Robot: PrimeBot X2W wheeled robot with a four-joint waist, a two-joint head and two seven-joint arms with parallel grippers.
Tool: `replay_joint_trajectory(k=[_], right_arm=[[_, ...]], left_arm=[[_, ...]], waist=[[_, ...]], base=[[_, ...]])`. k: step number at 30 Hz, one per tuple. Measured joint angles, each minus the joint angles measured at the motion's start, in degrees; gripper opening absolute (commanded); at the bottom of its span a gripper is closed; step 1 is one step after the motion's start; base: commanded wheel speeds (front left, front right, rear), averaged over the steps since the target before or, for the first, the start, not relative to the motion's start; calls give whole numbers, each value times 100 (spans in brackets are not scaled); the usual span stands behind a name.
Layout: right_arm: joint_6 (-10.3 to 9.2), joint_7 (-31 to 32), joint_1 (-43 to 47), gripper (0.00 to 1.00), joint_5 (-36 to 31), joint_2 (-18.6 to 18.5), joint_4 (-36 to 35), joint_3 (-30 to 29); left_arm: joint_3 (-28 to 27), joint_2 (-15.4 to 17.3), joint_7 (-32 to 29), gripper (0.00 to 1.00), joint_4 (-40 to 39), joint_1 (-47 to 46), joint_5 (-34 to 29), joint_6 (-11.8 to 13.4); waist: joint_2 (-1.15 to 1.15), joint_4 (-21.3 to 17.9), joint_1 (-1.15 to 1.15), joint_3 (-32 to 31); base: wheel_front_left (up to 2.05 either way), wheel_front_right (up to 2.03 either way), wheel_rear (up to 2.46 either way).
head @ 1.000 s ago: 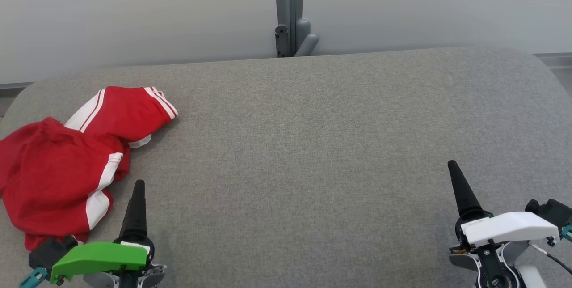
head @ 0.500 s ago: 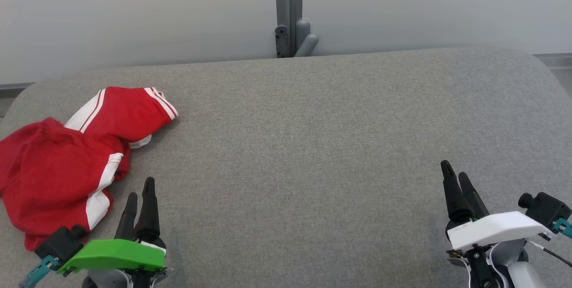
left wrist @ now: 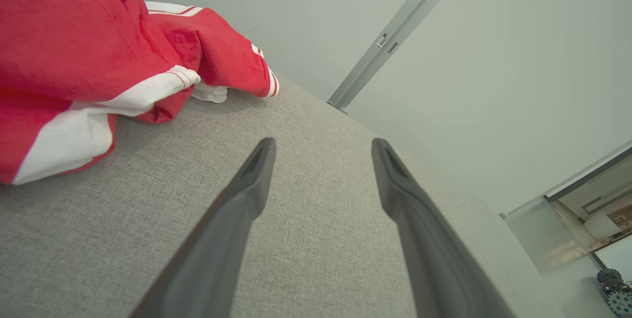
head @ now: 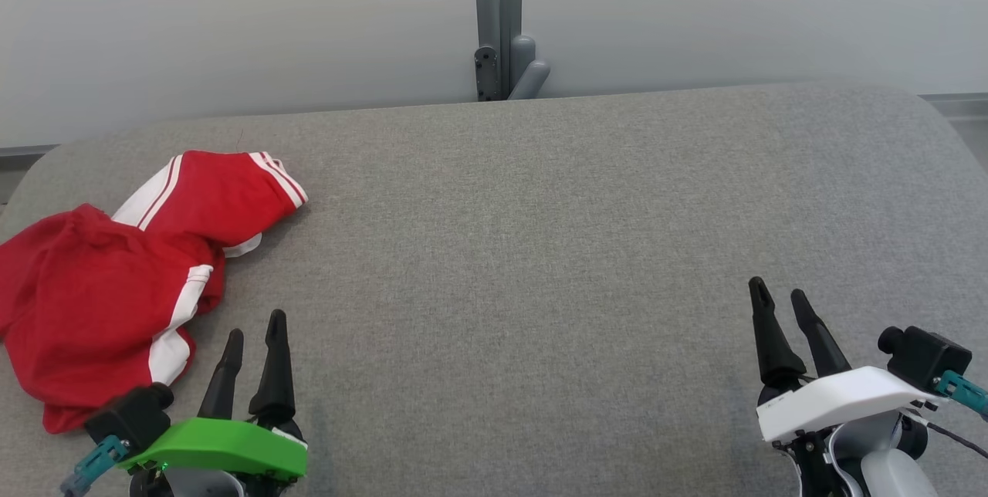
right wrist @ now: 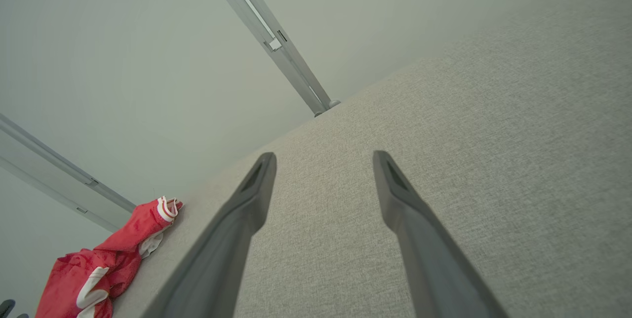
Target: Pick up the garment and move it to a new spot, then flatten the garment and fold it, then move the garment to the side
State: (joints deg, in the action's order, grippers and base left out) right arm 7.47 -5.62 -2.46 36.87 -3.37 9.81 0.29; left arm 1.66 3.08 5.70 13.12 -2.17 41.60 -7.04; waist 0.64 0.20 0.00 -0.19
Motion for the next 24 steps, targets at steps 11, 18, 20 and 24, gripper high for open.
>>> replay_joint_trajectory(k=[11,18,20,24], right_arm=[[0,-177,64,100,-815,-37,-57,82],[0,-280,67,100,-1292,-52,-81,99],[0,-314,68,100,-1410,-55,-82,102],[0,-369,74,100,-1669,-56,-87,108]], left_arm=[[138,115,181,100,-112,45,-842,-3],[193,131,287,100,-151,73,-1312,-5],[204,141,308,100,-148,79,-1416,-7],[212,156,368,100,-113,98,-1671,-7]], waist=[[0,21,0,-20],[0,16,0,-14],[0,11,0,-11],[0,1,0,-8]], base=[[0,0,0],[0,0,0],[0,0,0],[0,0,0]])
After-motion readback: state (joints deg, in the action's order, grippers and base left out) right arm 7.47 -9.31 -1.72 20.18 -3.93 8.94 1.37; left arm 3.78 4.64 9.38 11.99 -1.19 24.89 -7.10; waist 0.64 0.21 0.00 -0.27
